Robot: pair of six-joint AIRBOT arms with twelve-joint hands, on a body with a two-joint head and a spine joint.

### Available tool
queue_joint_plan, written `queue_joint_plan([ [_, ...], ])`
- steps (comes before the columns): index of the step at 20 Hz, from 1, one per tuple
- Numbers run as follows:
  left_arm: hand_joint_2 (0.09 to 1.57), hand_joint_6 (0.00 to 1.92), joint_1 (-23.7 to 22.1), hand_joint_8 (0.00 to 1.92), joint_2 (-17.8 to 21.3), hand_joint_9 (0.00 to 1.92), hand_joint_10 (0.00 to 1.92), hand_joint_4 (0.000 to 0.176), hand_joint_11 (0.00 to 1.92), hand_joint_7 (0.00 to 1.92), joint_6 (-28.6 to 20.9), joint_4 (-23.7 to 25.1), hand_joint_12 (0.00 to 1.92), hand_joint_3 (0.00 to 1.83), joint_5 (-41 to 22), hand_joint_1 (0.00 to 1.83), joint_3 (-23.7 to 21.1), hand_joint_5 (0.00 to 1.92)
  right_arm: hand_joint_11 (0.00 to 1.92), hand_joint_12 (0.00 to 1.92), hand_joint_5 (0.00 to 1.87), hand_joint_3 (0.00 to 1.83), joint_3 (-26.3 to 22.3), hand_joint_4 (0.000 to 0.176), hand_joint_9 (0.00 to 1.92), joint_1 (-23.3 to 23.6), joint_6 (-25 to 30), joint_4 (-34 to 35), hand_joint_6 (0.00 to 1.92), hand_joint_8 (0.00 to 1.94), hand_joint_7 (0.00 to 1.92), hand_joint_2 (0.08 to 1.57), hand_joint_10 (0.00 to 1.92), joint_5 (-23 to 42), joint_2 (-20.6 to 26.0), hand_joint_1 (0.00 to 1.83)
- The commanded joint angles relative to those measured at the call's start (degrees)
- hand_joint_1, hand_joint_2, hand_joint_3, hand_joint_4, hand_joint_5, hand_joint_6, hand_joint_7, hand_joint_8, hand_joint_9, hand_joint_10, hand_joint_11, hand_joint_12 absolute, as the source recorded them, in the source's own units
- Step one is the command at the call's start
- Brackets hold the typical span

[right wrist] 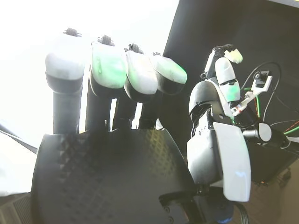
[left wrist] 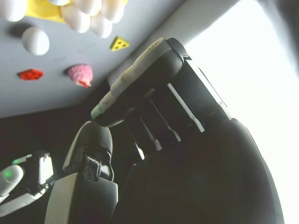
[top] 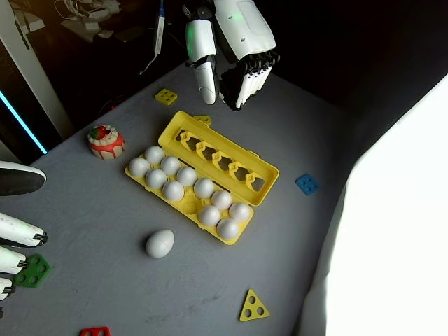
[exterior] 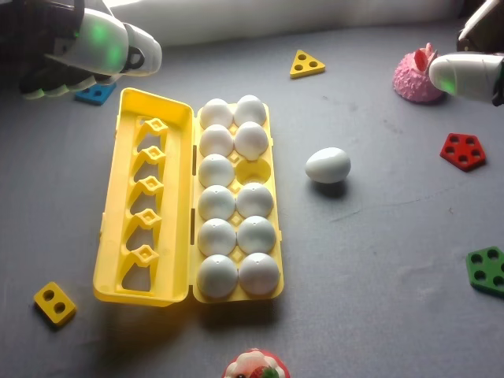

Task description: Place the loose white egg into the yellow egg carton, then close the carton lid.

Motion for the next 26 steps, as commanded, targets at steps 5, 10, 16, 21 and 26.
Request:
queue_joint_plan([
  [5, 1.30, 0.00, -0.9, 0.00, 0.2, 0.27, 0.01, 0.054, 0.00, 0.23, -0.1, 2.2, 0.87, 0.00, 3.1, 0.04, 0.2, 0.19, 0.00, 0.65, 0.24, 0.01, -0.1, 0.000, 0.24, 0.5, -0.3, 0.0, 0.00, 0.00, 0.25, 1.20, 0.01, 6.7, 0.3, 0.00],
  [10, 1.31, 0.01, -0.9, 0.01, 0.2, 0.33, 0.02, 0.060, 0.00, 0.29, -0.1, 2.4, 0.97, 0.00, 3.1, 0.08, -0.2, 0.21, 0.00, 0.62, 0.24, 0.00, -0.1, 0.000, 0.23, 0.4, -0.6, 0.0, 0.00, 0.00, 0.25, 1.17, 0.00, 6.7, 0.3, 0.10],
  [16, 1.32, 0.01, 0.4, 0.01, 0.4, 0.30, 0.02, 0.046, 0.00, 0.26, -0.1, 2.6, 0.92, 0.00, 3.7, 0.07, -1.2, 0.18, 0.00, 0.48, 0.17, 0.00, -0.1, 0.000, 0.17, -2.5, -7.9, 6.1, 0.00, 0.00, 0.16, 1.09, 0.00, 10.6, -1.0, 0.24],
  [21, 1.34, 0.01, 3.2, 0.01, 0.6, 0.34, 0.02, 0.063, 0.00, 0.30, -0.1, 3.7, 1.01, 0.00, 5.6, 0.04, -2.1, 0.18, 0.00, 0.29, 0.09, 0.00, -0.1, 0.000, 0.11, 0.0, -10.5, 13.2, 0.00, 0.00, 0.09, 1.00, 0.00, 3.2, -4.0, 0.83],
  [26, 1.32, 0.00, 4.9, 0.00, 1.1, 0.29, 0.01, 0.063, 0.00, 0.24, -0.1, 4.2, 0.84, 0.00, 6.3, 0.00, -2.5, 0.17, 0.00, 0.27, 0.18, 0.00, 1.2, 0.025, 0.08, 4.6, -19.1, 30.4, 0.02, 0.00, 0.07, 0.99, 0.00, -6.4, -7.9, 1.03],
])
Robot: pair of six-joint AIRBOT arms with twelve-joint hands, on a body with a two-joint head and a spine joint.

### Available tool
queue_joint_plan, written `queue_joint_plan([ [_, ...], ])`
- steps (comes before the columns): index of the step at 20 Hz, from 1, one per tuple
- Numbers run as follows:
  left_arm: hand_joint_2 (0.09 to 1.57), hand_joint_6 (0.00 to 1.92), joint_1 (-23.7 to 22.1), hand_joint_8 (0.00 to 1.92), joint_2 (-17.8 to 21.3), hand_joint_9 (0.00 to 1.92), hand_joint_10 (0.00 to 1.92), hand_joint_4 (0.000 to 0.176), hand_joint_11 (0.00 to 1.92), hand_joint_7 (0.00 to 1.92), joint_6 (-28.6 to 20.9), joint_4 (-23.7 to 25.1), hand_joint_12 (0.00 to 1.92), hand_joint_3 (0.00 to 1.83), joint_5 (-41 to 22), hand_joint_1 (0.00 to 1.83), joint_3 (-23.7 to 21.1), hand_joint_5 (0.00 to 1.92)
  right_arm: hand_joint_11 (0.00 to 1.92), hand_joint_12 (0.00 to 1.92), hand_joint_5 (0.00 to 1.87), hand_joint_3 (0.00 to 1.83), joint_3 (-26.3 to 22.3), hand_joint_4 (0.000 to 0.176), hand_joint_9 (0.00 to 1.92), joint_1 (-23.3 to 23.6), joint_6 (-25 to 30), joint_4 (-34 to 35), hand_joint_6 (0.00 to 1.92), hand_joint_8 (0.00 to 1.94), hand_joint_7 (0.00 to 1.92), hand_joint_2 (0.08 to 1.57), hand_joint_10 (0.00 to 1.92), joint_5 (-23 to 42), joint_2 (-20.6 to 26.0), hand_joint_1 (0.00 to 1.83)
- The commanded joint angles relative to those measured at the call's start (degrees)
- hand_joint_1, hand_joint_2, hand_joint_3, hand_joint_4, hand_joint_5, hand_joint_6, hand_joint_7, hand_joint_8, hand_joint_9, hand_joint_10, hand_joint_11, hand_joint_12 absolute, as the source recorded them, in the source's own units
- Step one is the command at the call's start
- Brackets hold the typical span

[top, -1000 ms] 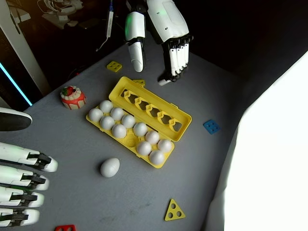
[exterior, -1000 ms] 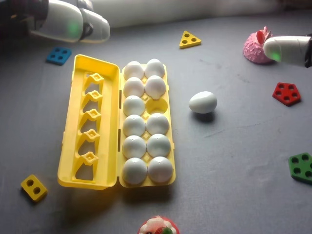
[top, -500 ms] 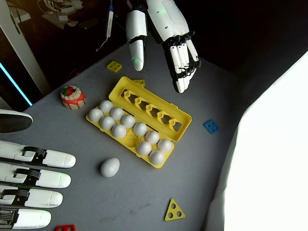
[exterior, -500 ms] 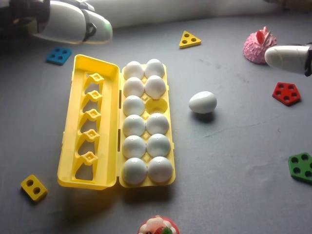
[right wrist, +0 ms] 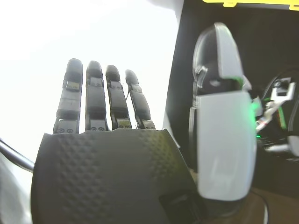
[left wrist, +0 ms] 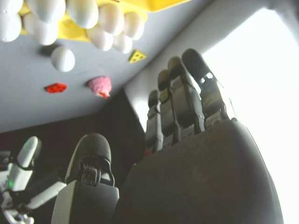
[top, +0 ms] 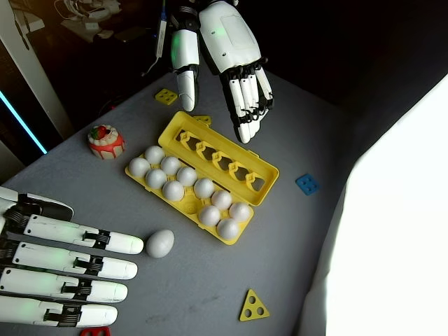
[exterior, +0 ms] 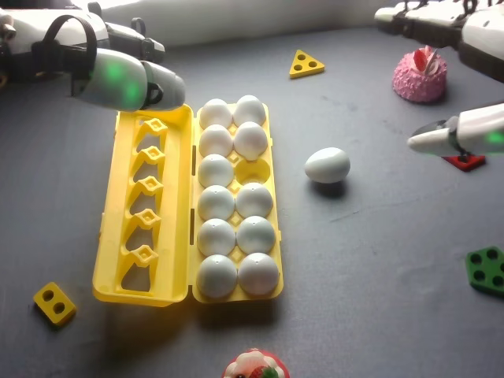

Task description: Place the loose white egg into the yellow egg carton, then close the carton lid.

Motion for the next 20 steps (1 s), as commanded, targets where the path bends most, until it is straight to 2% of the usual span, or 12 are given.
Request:
queue_joint_plan([
  [1, 1.34, 0.01, -0.5, 0.01, 0.4, 0.32, 0.02, 0.062, 0.00, 0.26, -0.1, 2.5, 0.90, 0.00, 3.5, 0.01, -0.2, 0.19, 0.00, 0.33, 0.21, 0.00, 0.4, 0.020, 0.08, 1.1, 0.0, 0.4, 0.02, 0.00, 0.08, 0.99, 0.00, 3.4, -0.3, 1.05],
  [2, 1.34, 0.01, -0.7, 0.01, 0.4, 0.31, 0.02, 0.066, 0.00, 0.26, -0.1, 2.5, 0.92, 0.01, 3.4, 0.00, -0.3, 0.20, 0.00, 0.31, 0.23, 0.00, 1.4, 0.022, 0.07, 1.7, -1.4, 3.7, 0.02, 0.00, 0.08, 0.98, 0.00, 1.8, -1.9, 1.07],
  [5, 1.36, 0.01, -1.0, 0.01, 0.4, 0.33, 0.02, 0.060, 0.00, 0.28, -0.1, 2.7, 1.00, 0.01, 3.3, 0.03, -0.8, 0.22, 0.00, 0.22, 0.24, 0.01, 4.6, 0.032, 0.07, 2.1, -5.9, 11.6, 0.01, 0.00, 0.07, 1.02, 0.00, 0.5, -5.7, 1.06],
  [8, 1.38, 0.01, -1.2, 0.00, 0.5, 0.28, 0.01, 0.052, 0.00, 0.29, -0.1, 2.7, 0.95, 0.01, 3.5, 0.00, -0.9, 0.23, 0.00, 0.22, 0.29, 0.00, 8.3, 0.016, 0.07, 1.9, -6.2, 16.2, 0.02, 0.00, 0.09, 1.01, 0.00, -0.6, -9.1, 1.10],
  [10, 1.37, 0.00, -1.4, 0.00, 0.8, 0.28, 0.01, 0.053, 0.00, 0.24, -0.1, 2.7, 0.98, 0.00, 3.8, 0.04, -1.3, 0.23, 0.00, 0.27, 0.33, 0.01, 10.0, 0.004, 0.08, 1.7, -6.3, 17.6, 0.02, 0.00, 0.10, 1.02, 0.00, -0.5, -11.1, 1.10],
  [13, 1.39, 0.00, -1.4, 0.00, 1.7, 0.28, 0.01, 0.051, 0.00, 0.21, -0.1, 2.7, 1.00, 0.01, 2.8, 0.02, -2.6, 0.19, 0.00, 0.39, 0.38, 0.00, 11.2, 0.005, 0.11, 1.0, -6.4, 17.7, 0.03, 0.00, 0.11, 1.02, 0.01, 0.5, -13.6, 1.11],
  [14, 1.39, 0.00, -1.3, 0.01, 1.9, 0.28, 0.01, 0.054, 0.00, 0.20, -0.1, 2.0, 1.00, 0.01, 2.7, 0.00, -2.6, 0.18, 0.00, 0.33, 0.37, 0.01, 11.7, 0.006, 0.10, 0.7, -6.4, 17.8, 0.02, 0.00, 0.11, 1.03, 0.00, 0.7, -14.4, 1.11],
  [15, 1.38, 0.00, -1.5, 0.01, 2.1, 0.28, 0.01, 0.045, 0.00, 0.22, -0.1, 2.0, 0.95, 0.00, 2.7, 0.00, -2.6, 0.18, 0.00, 0.22, 0.36, 0.01, 12.3, 0.009, 0.08, 0.5, -6.4, 18.5, 0.01, 0.00, 0.10, 1.05, 0.00, 0.8, -15.2, 1.10],
  [16, 1.38, 0.01, -2.1, 0.01, 2.1, 0.28, 0.01, 0.037, 0.00, 0.24, -0.1, 2.5, 0.93, 0.00, 2.7, 0.04, -2.6, 0.20, 0.00, 0.22, 0.36, 0.01, 13.0, 0.008, 0.09, 0.2, -6.4, 19.2, 0.01, 0.00, 0.10, 1.04, 0.01, 0.9, -16.2, 1.11],
  [17, 1.38, 0.01, -2.5, 0.02, 2.1, 0.32, 0.02, 0.033, 0.00, 0.28, -0.1, 3.1, 1.01, 0.00, 2.7, 0.04, -2.6, 0.23, 0.00, 0.18, 0.35, 0.01, 13.7, 0.006, 0.09, 0.0, -6.4, 19.5, 0.01, 0.00, 0.11, 1.04, 0.00, 1.0, -17.0, 1.12],
  [18, 1.37, 0.00, -2.5, 0.01, 2.1, 0.31, 0.02, 0.049, 0.00, 0.26, -0.1, 3.8, 1.02, 0.00, 3.1, 0.05, -2.7, 0.20, 0.00, 0.13, 0.35, 0.00, 14.6, 0.005, 0.11, -0.5, -6.5, 19.6, 0.00, 0.00, 0.12, 1.02, 0.00, 1.4, -18.3, 1.12],
  [20, 1.37, 0.00, -2.5, 0.00, 2.1, 0.29, 0.01, 0.052, 0.00, 0.25, -0.1, 4.4, 1.01, 0.00, 3.1, 0.06, -2.9, 0.21, 0.00, 0.19, 0.33, 0.00, 15.5, 0.005, 0.11, -0.9, -6.5, 19.7, 0.00, 0.00, 0.12, 1.04, 0.00, 1.7, -19.5, 1.12],
])
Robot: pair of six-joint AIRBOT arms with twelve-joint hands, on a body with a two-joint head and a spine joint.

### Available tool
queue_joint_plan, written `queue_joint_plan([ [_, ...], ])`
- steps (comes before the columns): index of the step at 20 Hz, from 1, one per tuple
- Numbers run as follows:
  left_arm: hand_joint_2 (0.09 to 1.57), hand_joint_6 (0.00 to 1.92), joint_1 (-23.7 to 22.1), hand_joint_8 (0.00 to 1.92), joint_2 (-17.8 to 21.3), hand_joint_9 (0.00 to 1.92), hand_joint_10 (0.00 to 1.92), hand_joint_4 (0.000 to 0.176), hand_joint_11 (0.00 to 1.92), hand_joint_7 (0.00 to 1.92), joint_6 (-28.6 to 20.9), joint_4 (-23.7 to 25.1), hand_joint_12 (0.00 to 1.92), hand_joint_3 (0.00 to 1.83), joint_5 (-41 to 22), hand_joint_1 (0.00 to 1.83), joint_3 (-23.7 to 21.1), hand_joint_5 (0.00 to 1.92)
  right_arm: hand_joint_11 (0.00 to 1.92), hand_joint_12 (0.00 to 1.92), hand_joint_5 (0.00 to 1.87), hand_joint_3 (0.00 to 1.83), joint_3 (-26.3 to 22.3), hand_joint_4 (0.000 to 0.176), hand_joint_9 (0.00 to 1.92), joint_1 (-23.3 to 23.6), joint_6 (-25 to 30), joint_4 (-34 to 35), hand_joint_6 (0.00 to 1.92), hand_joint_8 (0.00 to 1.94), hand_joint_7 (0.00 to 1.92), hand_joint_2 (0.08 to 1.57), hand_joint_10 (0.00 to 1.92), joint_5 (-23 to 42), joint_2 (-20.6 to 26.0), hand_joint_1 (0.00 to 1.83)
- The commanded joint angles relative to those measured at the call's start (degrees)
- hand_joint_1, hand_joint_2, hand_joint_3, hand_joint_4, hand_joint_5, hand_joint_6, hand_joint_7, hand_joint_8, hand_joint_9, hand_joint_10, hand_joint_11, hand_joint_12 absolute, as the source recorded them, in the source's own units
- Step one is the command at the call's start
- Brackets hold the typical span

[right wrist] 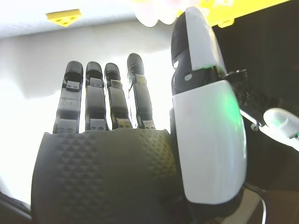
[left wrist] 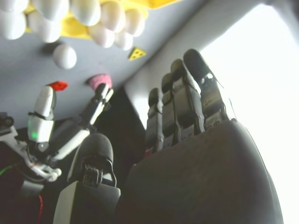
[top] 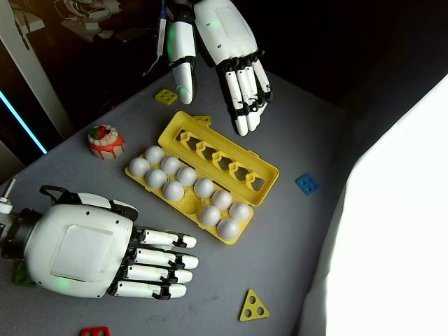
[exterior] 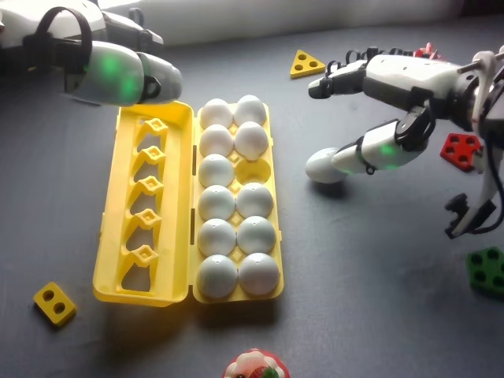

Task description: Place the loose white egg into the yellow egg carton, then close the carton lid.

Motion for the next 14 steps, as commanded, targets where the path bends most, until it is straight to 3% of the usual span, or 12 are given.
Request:
queue_joint_plan([
  [1, 1.37, 0.00, -0.4, 0.00, 0.1, 0.29, 0.01, 0.052, 0.00, 0.25, -0.1, 2.8, 1.01, 0.00, 3.4, 0.06, -0.1, 0.21, 0.00, 0.19, 0.33, 0.00, 0.6, 0.005, 0.11, 0.2, 0.2, -1.2, 0.00, 0.00, 0.12, 1.04, 0.00, 4.0, -0.4, 1.12],
  [3, 1.36, 0.01, -0.1, 0.01, 0.1, 0.29, 0.01, 0.061, 0.00, 0.25, -0.1, 2.8, 1.00, 0.00, 3.3, 0.10, 0.1, 0.21, 0.00, 0.10, 0.33, 0.01, 1.3, 0.008, 0.09, -0.2, 0.2, -0.9, 0.00, 0.00, 0.10, 1.04, 0.00, 4.5, -1.4, 1.14],
  [4, 1.37, 0.01, 0.0, 0.02, 0.1, 0.31, 0.02, 0.043, 0.00, 0.29, -0.1, 2.5, 0.97, 0.00, 3.3, 0.05, 0.4, 0.23, 0.00, 0.21, 0.34, 0.00, 1.7, 0.005, 0.09, -0.5, 0.1, -0.8, 0.01, 0.00, 0.11, 1.03, 0.00, 4.8, -2.0, 1.15],
  [8, 1.37, 0.00, 0.0, 0.01, 0.1, 0.29, 0.01, 0.051, 0.00, 0.29, -0.1, 1.3, 0.96, 0.00, 2.8, 0.13, 0.7, 0.22, 0.00, 0.29, 0.35, 0.01, 2.9, 0.005, 0.10, -1.8, -0.2, -0.8, 0.01, 0.00, 0.11, 1.04, 0.00, 5.3, -3.5, 1.16],
  [9, 1.37, 0.00, 0.0, 0.00, 0.1, 0.29, 0.01, 0.040, 0.00, 0.28, -0.1, 0.9, 0.96, 0.00, 2.5, 0.12, 0.5, 0.22, 0.00, 0.27, 0.34, 0.01, 3.1, 0.011, 0.11, -2.0, -0.3, -0.8, 0.00, 0.00, 0.12, 1.05, 0.00, 5.4, -3.8, 1.17],
  [10, 1.36, 0.00, 0.0, 0.00, 0.1, 0.29, 0.01, 0.041, 0.00, 0.27, -0.1, 0.6, 0.95, 0.00, 2.2, 0.13, 0.3, 0.22, 0.00, 0.27, 0.34, 0.01, 3.4, 0.016, 0.12, -2.1, -0.3, -0.8, 0.01, 0.00, 0.13, 1.05, 0.01, 5.5, -4.1, 1.17],
  [12, 1.36, 0.00, 0.0, 0.00, 0.1, 0.25, 0.00, 0.058, 0.00, 0.23, -0.1, 0.1, 0.87, 0.00, 2.0, 0.15, 0.0, 0.18, 0.00, 0.24, 0.35, 0.01, 3.9, 0.009, 0.12, -2.3, -0.3, -0.7, 0.01, 0.00, 0.11, 1.05, 0.00, 5.8, -4.7, 1.17],
  [14, 1.37, 0.00, -0.1, 0.00, 0.1, 0.24, 0.00, 0.059, 0.00, 0.23, -0.1, -0.1, 0.87, 0.00, 2.0, 0.13, -0.1, 0.18, 0.00, 0.24, 0.36, 0.01, 4.5, 0.008, 0.11, -2.5, -0.3, -0.4, 0.01, 0.00, 0.11, 1.05, 0.00, 5.8, -5.4, 1.18],
])
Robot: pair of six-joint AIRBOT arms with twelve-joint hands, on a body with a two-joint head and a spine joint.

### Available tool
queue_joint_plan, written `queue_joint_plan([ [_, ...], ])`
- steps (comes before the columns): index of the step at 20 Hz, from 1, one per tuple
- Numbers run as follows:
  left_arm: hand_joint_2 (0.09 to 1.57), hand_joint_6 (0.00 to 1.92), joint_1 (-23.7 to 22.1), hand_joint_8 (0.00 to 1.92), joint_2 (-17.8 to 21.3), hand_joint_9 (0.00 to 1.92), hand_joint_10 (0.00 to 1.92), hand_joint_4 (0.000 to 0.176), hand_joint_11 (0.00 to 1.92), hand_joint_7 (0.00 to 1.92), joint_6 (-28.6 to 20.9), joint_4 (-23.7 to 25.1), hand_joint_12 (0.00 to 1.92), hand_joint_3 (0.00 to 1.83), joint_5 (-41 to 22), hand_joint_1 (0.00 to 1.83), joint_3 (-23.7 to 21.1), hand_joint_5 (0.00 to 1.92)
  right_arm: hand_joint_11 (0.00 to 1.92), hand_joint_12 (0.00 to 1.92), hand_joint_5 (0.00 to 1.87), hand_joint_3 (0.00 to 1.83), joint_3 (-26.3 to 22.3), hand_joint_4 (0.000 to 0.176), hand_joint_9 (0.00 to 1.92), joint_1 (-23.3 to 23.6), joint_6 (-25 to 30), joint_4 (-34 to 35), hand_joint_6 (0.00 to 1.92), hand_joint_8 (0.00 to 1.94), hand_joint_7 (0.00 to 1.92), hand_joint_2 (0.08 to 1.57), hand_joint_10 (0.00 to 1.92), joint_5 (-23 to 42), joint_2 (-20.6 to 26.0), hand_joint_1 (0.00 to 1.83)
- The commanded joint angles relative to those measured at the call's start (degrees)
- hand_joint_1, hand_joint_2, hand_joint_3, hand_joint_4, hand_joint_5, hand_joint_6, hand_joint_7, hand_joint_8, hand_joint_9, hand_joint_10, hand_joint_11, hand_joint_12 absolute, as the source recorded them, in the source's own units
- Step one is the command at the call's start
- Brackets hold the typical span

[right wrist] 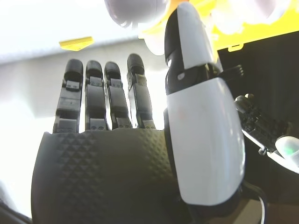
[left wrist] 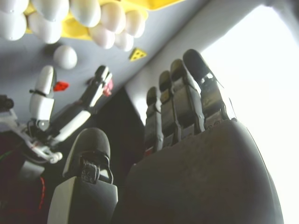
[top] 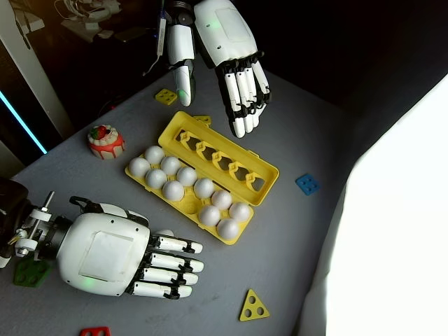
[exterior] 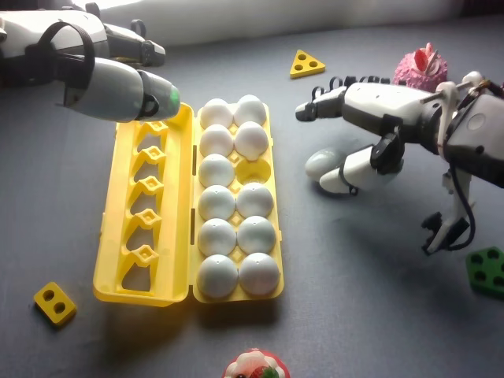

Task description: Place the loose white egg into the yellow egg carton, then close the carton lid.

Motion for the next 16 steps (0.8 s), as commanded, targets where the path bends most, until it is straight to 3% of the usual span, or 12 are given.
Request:
queue_joint_plan([
  [1, 1.37, 0.01, -0.7, 0.01, 0.0, 0.25, 0.00, 0.055, 0.00, 0.24, -0.1, 2.2, 0.88, 0.00, 3.1, 0.12, -0.1, 0.19, 0.00, 0.17, 0.36, 0.01, 0.6, 0.008, 0.10, 0.0, 0.2, -1.3, 0.01, 0.00, 0.09, 1.05, 0.00, 3.8, 0.1, 1.18],
  [3, 1.36, 0.01, -0.7, 0.01, 0.0, 0.28, 0.01, 0.052, 0.00, 0.28, -0.1, 2.2, 0.95, 0.00, 3.2, 0.13, 0.0, 0.20, 0.00, 0.23, 0.39, 0.00, 1.2, 0.007, 0.11, -0.2, 0.2, -1.2, 0.02, 0.01, 0.12, 1.04, 0.01, 4.0, -0.3, 1.18],
  [4, 1.37, 0.01, -0.7, 0.01, 0.0, 0.27, 0.01, 0.042, 0.00, 0.29, -0.1, 2.2, 0.92, 0.00, 3.2, 0.11, 0.0, 0.21, 0.00, 0.24, 0.40, 0.00, 1.4, 0.003, 0.11, -0.3, 0.2, -1.2, 0.02, 0.00, 0.12, 1.04, 0.00, 4.0, -0.4, 1.19],
  [5, 1.37, 0.02, -0.7, 0.02, 0.0, 0.29, 0.02, 0.036, 0.00, 0.31, -0.1, 2.2, 0.92, 0.00, 3.2, 0.13, 0.0, 0.23, 0.00, 0.28, 0.40, 0.01, 1.6, 0.012, 0.11, -0.5, 0.1, -1.2, 0.02, 0.00, 0.11, 1.05, 0.00, 4.0, -0.6, 1.18],
  [7, 1.37, 0.01, -0.6, 0.01, 0.0, 0.29, 0.02, 0.044, 0.00, 0.32, -0.1, 2.3, 0.94, 0.00, 3.3, 0.11, 0.1, 0.23, 0.00, 0.29, 0.42, 0.00, 1.8, 0.008, 0.13, -0.9, -0.3, -1.2, 0.03, 0.01, 0.13, 1.04, 0.01, 4.2, -1.1, 1.20],
  [9, 1.37, 0.01, -0.6, 0.01, 0.0, 0.28, 0.01, 0.043, 0.00, 0.31, -0.1, 2.4, 0.90, 0.00, 3.4, 0.11, 0.2, 0.21, 0.00, 0.26, 0.45, 0.00, 2.3, 0.000, 0.13, -1.2, -0.8, -1.2, 0.04, 0.00, 0.13, 1.04, 0.01, 4.3, -1.6, 1.22],
  [14, 1.38, 0.01, -0.5, 0.01, 0.0, 0.29, 0.02, 0.040, 0.00, 0.34, -0.1, 2.5, 0.93, 0.00, 3.5, 0.09, 0.2, 0.25, 0.00, 0.34, 0.48, 0.00, 3.3, 0.000, 0.13, -1.4, -0.8, -1.1, 0.05, 0.00, 0.14, 1.04, 0.00, 4.6, -2.5, 1.21],
  [15, 1.39, 0.00, -0.5, 0.00, 0.0, 0.24, 0.01, 0.050, 0.00, 0.28, -0.1, 2.5, 0.84, 0.00, 3.5, 0.05, 0.2, 0.22, 0.00, 0.31, 0.49, 0.00, 3.5, 0.000, 0.13, -1.5, -0.8, -1.1, 0.05, 0.00, 0.13, 1.03, 0.00, 4.7, -2.7, 1.21],
  [16, 1.39, 0.01, -0.5, 0.01, 0.0, 0.27, 0.02, 0.038, 0.00, 0.30, -0.1, 2.5, 0.88, 0.00, 3.5, 0.04, 0.2, 0.24, 0.00, 0.22, 0.49, 0.00, 3.6, 0.000, 0.12, -1.5, -0.8, -1.1, 0.05, 0.00, 0.14, 1.03, 0.00, 4.7, -2.9, 1.22],
])
